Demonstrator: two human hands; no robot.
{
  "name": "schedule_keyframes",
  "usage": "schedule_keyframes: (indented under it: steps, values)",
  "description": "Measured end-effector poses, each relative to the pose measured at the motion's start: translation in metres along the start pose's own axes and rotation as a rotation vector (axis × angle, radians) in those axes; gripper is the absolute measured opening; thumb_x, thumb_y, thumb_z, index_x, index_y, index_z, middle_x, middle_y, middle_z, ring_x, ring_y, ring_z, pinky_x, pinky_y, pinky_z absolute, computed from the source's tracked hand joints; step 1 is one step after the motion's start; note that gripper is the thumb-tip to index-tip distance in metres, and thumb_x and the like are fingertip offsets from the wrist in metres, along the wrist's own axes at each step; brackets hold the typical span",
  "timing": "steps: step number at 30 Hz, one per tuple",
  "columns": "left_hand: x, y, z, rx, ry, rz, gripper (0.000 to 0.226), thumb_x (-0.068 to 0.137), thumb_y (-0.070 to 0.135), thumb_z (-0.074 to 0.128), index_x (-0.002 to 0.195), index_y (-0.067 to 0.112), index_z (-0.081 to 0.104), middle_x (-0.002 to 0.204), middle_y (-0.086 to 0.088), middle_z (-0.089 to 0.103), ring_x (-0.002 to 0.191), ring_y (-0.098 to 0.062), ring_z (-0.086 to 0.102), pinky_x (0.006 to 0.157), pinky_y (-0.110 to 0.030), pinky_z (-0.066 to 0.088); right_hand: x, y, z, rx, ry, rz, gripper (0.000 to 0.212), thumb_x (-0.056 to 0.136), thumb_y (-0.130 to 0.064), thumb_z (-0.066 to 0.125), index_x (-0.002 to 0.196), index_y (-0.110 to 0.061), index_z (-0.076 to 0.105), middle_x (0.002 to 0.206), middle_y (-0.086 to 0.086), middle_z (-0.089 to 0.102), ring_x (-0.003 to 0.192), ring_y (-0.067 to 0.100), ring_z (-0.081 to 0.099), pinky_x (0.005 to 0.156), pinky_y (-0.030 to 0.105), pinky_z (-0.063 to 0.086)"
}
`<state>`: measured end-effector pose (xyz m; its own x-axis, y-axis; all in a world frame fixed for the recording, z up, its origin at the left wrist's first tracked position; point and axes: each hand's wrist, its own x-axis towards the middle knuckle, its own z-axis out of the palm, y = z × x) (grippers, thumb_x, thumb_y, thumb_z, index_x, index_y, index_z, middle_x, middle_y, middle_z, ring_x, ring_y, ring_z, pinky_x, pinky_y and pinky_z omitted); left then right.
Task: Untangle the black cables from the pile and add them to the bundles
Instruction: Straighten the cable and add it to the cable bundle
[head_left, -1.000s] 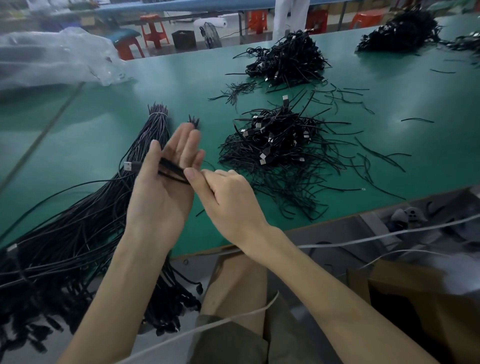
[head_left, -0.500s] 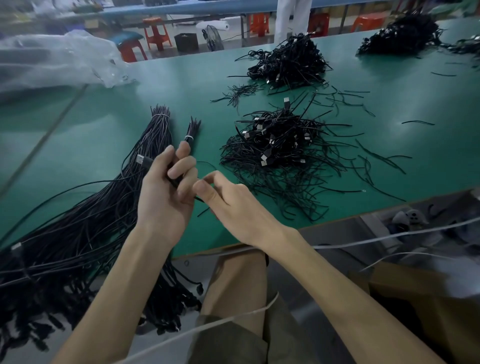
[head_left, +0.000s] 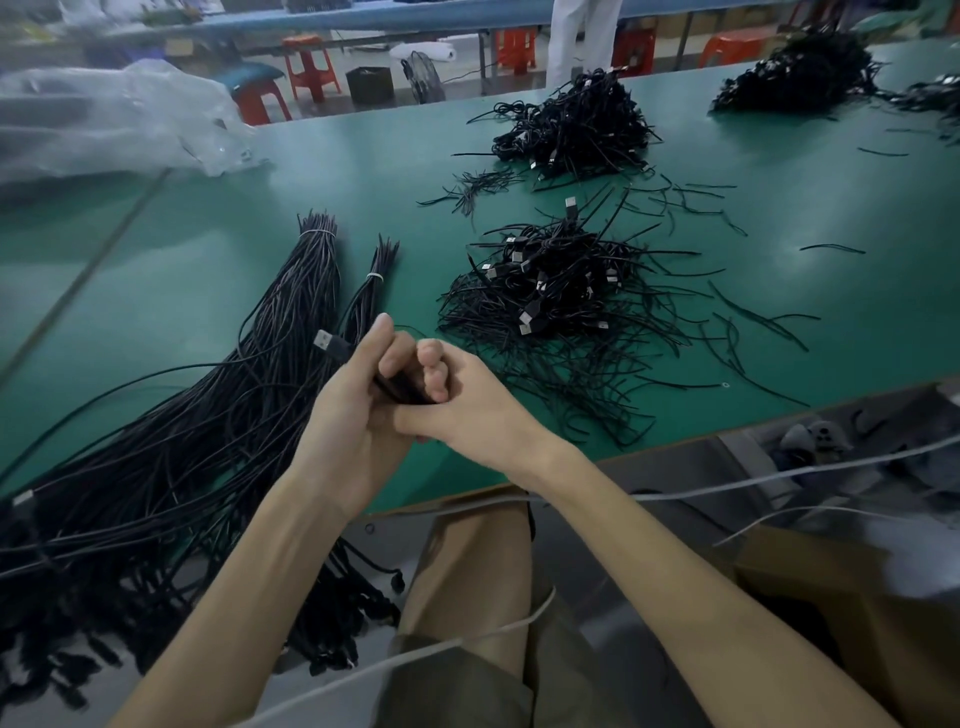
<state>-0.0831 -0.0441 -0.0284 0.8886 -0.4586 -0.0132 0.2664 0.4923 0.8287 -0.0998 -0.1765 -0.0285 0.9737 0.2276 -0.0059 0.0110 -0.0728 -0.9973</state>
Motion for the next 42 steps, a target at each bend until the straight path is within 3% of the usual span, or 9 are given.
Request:
schedule_keyframes:
  steps: [4,9,11,13,16,26,34,39,42]
  values:
    - [-0.002,0.003,-0.004,0.056,-0.078,-0.019,0.041,0.103,0.044,0.054,0.072,0.018,0.053,0.084,-0.008,0.063,0.080,-0.019,0.061,0.083,-0.030,0.054,-0.004,0.002,-0.002,0.063,0.051,-0.044,0.027,0.083,0.003,0.079,0.081,-0.013,0.057,0.068,0.002,0.035,0.068,0.017,0.038,0.071,0.033,0.033]
    - [-0.011,0.017,-0.006,0.139,-0.221,-0.069,0.033,0.106,0.038,0.054,0.094,0.010,0.068,0.119,-0.022,0.070,0.106,-0.025,0.068,0.095,-0.030,0.053,-0.009,0.007,0.003,0.163,0.083,-0.112,0.037,0.081,0.007,0.077,0.071,-0.017,0.051,0.061,-0.008,0.036,0.055,0.004,0.033,0.056,0.017,0.034]
    - [-0.014,0.022,-0.008,0.187,-0.241,-0.062,0.036,0.109,0.033,0.048,0.106,0.003,0.070,0.128,-0.025,0.066,0.117,-0.029,0.066,0.099,-0.030,0.052,-0.010,0.007,0.004,0.193,0.082,-0.118,0.026,0.081,0.007,0.078,0.078,-0.010,0.059,0.064,-0.005,0.045,0.059,0.008,0.042,0.059,0.023,0.044]
    - [-0.016,0.024,-0.010,0.213,-0.257,-0.063,0.038,0.110,0.028,0.044,0.113,-0.002,0.068,0.133,-0.029,0.063,0.125,-0.034,0.063,0.102,-0.031,0.051,-0.012,0.004,0.003,0.194,0.062,-0.135,0.022,0.080,0.008,0.079,0.094,-0.006,0.069,0.073,0.003,0.057,0.074,0.015,0.056,0.079,0.041,0.057]
    - [-0.019,0.028,-0.009,0.230,-0.253,-0.092,0.040,0.109,0.026,0.041,0.111,0.001,0.072,0.133,-0.028,0.063,0.127,-0.034,0.062,0.103,-0.030,0.050,-0.014,0.000,0.002,0.161,0.053,-0.148,0.034,0.080,0.010,0.079,0.104,-0.013,0.073,0.083,0.011,0.064,0.084,0.018,0.061,0.096,0.046,0.055]
    - [-0.024,0.021,0.009,0.282,-0.276,0.068,0.039,0.105,0.034,0.049,0.116,0.008,0.075,0.120,-0.017,0.072,0.118,-0.028,0.066,0.101,-0.031,0.050,-0.024,-0.002,0.014,0.353,0.173,-0.223,0.039,0.082,0.018,0.064,0.098,-0.016,0.072,0.087,-0.009,0.074,0.089,0.005,0.071,0.080,0.017,0.054]
    - [-0.031,0.002,0.017,0.372,-0.085,0.202,0.038,0.104,0.034,0.055,0.105,0.004,0.078,0.106,-0.025,0.075,0.108,-0.035,0.071,0.096,-0.029,0.054,-0.029,0.005,0.022,0.490,0.220,-0.256,0.040,0.084,0.016,0.066,0.100,-0.020,0.073,0.096,0.003,0.076,0.102,0.023,0.073,0.090,0.030,0.059]
    - [-0.030,0.030,0.012,0.428,-0.264,0.053,0.032,0.103,0.024,0.048,0.099,0.007,0.075,0.122,-0.027,0.070,0.124,-0.037,0.063,0.104,-0.031,0.049,-0.029,0.001,0.020,0.567,0.137,-0.185,0.038,0.075,0.007,0.070,0.103,-0.019,0.072,0.100,0.008,0.075,0.103,0.022,0.072,0.094,0.033,0.058]
    - [-0.028,0.041,0.014,0.488,-0.248,-0.003,0.032,0.104,0.020,0.049,0.098,0.003,0.076,0.118,-0.025,0.072,0.122,-0.034,0.066,0.101,-0.028,0.051,-0.027,-0.002,0.019,0.568,0.146,-0.149,0.038,0.081,0.012,0.068,0.102,-0.019,0.071,0.098,0.007,0.075,0.102,0.021,0.072,0.095,0.034,0.058]
